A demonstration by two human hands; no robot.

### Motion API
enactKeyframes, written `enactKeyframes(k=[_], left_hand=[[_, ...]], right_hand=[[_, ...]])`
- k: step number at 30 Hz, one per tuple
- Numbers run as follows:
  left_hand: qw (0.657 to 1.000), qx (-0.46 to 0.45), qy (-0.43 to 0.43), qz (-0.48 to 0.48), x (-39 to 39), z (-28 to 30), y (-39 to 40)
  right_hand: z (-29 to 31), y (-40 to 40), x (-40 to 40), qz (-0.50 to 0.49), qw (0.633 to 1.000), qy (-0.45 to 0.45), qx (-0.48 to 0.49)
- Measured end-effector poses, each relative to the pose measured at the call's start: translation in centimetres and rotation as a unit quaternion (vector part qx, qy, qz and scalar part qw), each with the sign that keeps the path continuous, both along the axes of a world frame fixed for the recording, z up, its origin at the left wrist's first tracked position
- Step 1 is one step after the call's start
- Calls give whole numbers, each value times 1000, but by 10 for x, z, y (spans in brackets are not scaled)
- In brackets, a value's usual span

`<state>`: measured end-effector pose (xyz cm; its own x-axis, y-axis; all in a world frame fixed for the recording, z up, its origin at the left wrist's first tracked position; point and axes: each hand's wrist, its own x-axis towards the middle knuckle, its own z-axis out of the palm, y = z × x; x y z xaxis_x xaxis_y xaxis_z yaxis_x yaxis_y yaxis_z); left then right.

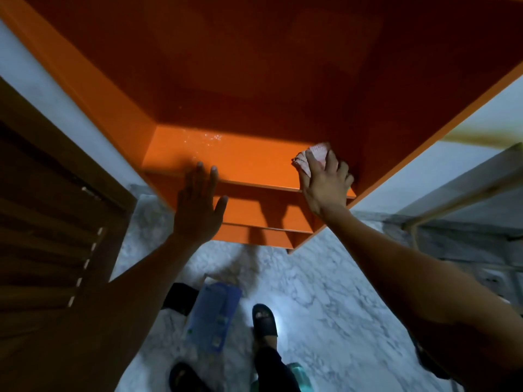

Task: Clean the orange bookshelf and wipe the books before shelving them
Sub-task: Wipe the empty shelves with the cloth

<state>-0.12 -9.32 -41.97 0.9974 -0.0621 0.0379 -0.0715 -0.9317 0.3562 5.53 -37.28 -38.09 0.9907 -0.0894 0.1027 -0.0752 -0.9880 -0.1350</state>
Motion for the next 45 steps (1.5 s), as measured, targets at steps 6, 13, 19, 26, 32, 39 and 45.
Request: enactKeyframes(k=[6, 13, 19, 26, 32, 39, 45], left_hand=[[1000, 0, 19, 3, -2, 6, -2], [1000, 21, -5, -4, 0, 3, 13], [996, -17, -12, 89, 14, 10, 18], [993, 10, -47, 109, 25, -4, 30], [991, -14, -56, 120, 25, -6, 29], [990, -69, -75, 96, 23, -1, 36], [990, -67, -97, 77, 8, -10, 71]], right_hand=[[-9, 44, -24, 154, 985, -20, 73], [-6, 86, -57, 317, 927, -52, 194], [32, 52, -4, 117, 962, -136, 205], [33, -2, 66, -97, 965, 92, 224], [18, 41, 61, -81, 992, 53, 80], [-3, 111, 5, 202, 978, 25, 51], [-1, 139, -15, 409, 892, 5, 193]])
